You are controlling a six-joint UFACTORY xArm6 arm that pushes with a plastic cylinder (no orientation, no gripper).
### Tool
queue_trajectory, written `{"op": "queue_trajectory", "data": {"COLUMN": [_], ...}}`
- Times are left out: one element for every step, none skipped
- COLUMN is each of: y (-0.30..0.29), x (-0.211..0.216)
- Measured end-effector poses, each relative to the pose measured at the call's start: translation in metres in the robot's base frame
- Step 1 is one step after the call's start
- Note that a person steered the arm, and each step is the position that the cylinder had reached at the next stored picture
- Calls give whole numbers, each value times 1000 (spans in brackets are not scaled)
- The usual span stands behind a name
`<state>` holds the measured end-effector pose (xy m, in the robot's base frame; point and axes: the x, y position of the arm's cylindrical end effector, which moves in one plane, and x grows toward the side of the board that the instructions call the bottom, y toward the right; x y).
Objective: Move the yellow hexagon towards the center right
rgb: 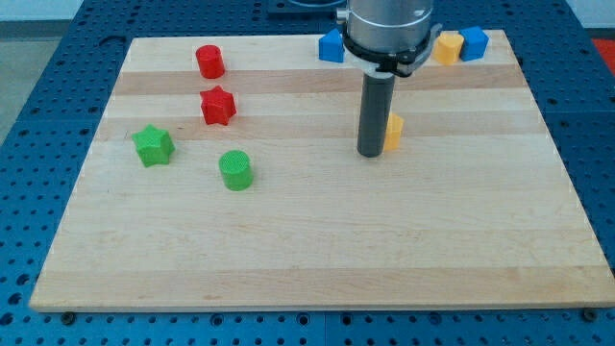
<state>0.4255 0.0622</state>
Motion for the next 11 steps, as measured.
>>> {"op": "queue_trajectory", "data": {"y": [0, 0, 0, 0, 0, 0, 0, 0, 4, 4, 15], "x": [-2, -20, -26, -34, -37, -38, -53, -54, -39, -25, -23]}}
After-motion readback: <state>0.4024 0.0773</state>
